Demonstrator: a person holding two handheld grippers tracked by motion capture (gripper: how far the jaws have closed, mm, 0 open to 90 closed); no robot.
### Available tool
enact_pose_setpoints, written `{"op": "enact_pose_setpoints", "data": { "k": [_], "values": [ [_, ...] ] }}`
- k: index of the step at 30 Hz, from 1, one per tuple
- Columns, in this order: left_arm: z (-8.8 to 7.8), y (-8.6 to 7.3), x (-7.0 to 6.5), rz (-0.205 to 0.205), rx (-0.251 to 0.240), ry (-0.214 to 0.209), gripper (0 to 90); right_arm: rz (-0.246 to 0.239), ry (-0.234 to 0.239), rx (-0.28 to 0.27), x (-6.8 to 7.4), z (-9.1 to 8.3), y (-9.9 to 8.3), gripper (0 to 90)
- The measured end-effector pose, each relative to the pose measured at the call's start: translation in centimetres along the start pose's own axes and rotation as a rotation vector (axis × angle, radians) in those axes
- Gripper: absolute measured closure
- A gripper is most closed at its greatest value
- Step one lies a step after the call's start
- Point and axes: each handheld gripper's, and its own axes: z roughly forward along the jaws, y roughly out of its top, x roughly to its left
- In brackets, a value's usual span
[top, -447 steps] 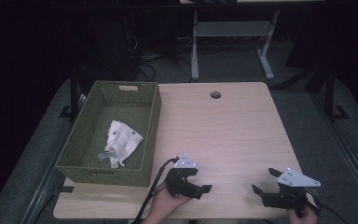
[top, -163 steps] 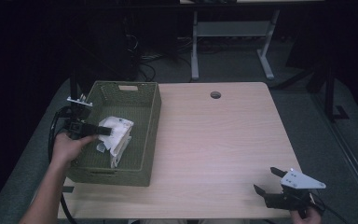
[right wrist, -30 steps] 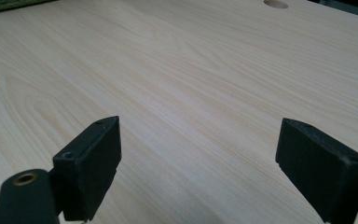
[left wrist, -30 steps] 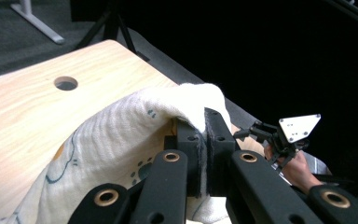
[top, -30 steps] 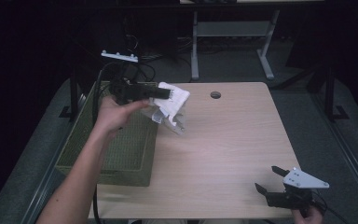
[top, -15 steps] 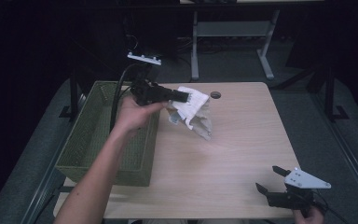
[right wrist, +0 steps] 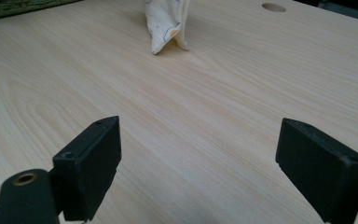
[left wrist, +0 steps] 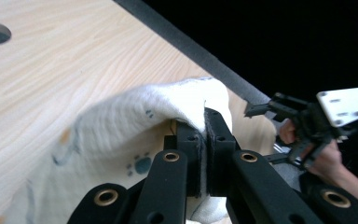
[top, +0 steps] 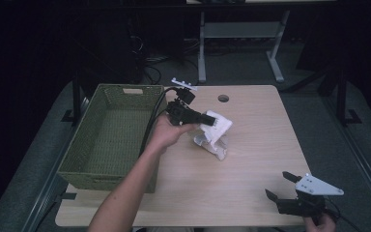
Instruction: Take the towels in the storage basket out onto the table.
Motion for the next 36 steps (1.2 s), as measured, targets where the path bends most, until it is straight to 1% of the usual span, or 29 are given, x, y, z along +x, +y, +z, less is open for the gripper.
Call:
{"op": "enact_pose_setpoints", "data": {
  "k": [2, 3, 4, 5, 6, 7, 8, 9, 10, 11, 12, 14, 15, 16, 17, 18, 22, 23, 24, 28, 31, 33, 36],
  "values": [
    [1.2, -0.3, 0.2, -0.004, 0.019, 0.012, 87.2, 0.000, 0.000, 0.000, 0.0, 0.0, 0.0, 13.8],
    [1.2, -0.3, 0.2, -0.004, 0.019, 0.012, 87.1, 0.002, 0.001, 0.000, 0.0, 0.0, 0.0, 13.8],
    [2.4, -0.5, 0.5, -0.007, 0.040, 0.022, 87.1, -0.001, 0.001, -0.001, 0.0, 0.0, 0.0, 13.8],
    [2.9, -0.7, 0.7, -0.010, 0.044, 0.020, 87.0, 0.005, 0.002, -0.003, 0.0, 0.0, 0.0, 13.8],
    [2.9, -0.7, 0.7, -0.010, 0.044, 0.020, 87.0, 0.000, 0.002, -0.005, 0.0, 0.0, 0.0, 13.8],
    [3.7, -0.9, 1.0, -0.028, 0.044, 0.024, 87.0, 0.000, 0.000, -0.004, 0.0, 0.0, 0.0, 13.8],
    [4.2, -1.0, 1.2, -0.023, 0.057, 0.029, 86.8, -0.001, 0.000, -0.005, 0.0, -0.1, 0.0, 13.9],
    [4.2, -1.0, 1.2, -0.023, 0.057, 0.029, 86.6, 0.001, 0.000, -0.006, 0.0, -0.1, 0.0, 13.8],
    [4.9, -1.2, 1.5, -0.025, 0.080, 0.044, 86.3, 0.003, 0.001, -0.005, 0.0, -0.1, 0.0, 13.8],
    [5.3, -1.4, 1.8, -0.027, 0.092, 0.049, 86.2, 0.003, 0.000, -0.005, 0.0, -0.1, 0.0, 13.8],
    [5.7, -1.6, 2.0, -0.048, 0.091, 0.046, 86.2, 0.004, 0.000, -0.005, 0.0, -0.1, 0.0, 13.8],
    [6.3, -1.9, 2.3, -0.047, 0.107, 0.060, 86.2, -0.001, 0.000, -0.007, 0.0, -0.1, 0.0, 13.8],
    [6.3, -1.9, 2.3, -0.047, 0.107, 0.060, 86.1, -0.001, 0.001, -0.009, 0.0, 0.0, 0.0, 13.8],
    [6.7, -2.1, 2.4, -0.059, 0.099, 0.058, 86.1, -0.001, 0.001, -0.009, 0.0, 0.0, 0.0, 13.8],
    [7.0, -2.2, 2.5, -0.064, 0.101, 0.055, 85.9, -0.001, 0.001, -0.009, 0.0, 0.0, 0.0, 13.8],
    [7.4, -2.3, 2.6, -0.059, 0.117, 0.065, 85.9, 0.000, 0.002, -0.009, 0.0, 0.0, 0.1, 13.9],
    [8.0, -2.5, 2.7, -0.068, 0.119, 0.060, 84.7, 0.005, 0.000, -0.006, 0.0, -0.1, 0.1, 13.8],
    [8.1, -2.5, 2.8, -0.069, 0.124, 0.066, 84.3, 0.005, 0.000, -0.007, 0.0, -0.1, 0.0, 13.8],
    [8.2, -2.6, 2.9, -0.066, 0.142, 0.078, 84.0, 0.006, 0.000, -0.007, 0.0, -0.1, 0.1, 13.8],
    [8.5, -2.7, 3.1, -0.061, 0.160, 0.093, 83.2, 0.003, 0.000, -0.009, 0.0, 0.0, 0.0, 13.8],
    [8.7, -2.8, 3.1, -0.064, 0.163, 0.095, 82.8, 0.004, 0.001, -0.008, 0.0, 0.0, 0.1, 13.8],
    [8.9, -2.8, 3.2, -0.058, 0.182, 0.111, 78.8, 0.008, -0.003, -0.007, -0.1, 0.0, 0.0, 13.8],
    [8.8, -2.8, 3.2, -0.064, 0.180, 0.128, 75.1, 0.008, -0.001, -0.010, 0.0, -0.1, 0.0, 13.8]
  ]
}}
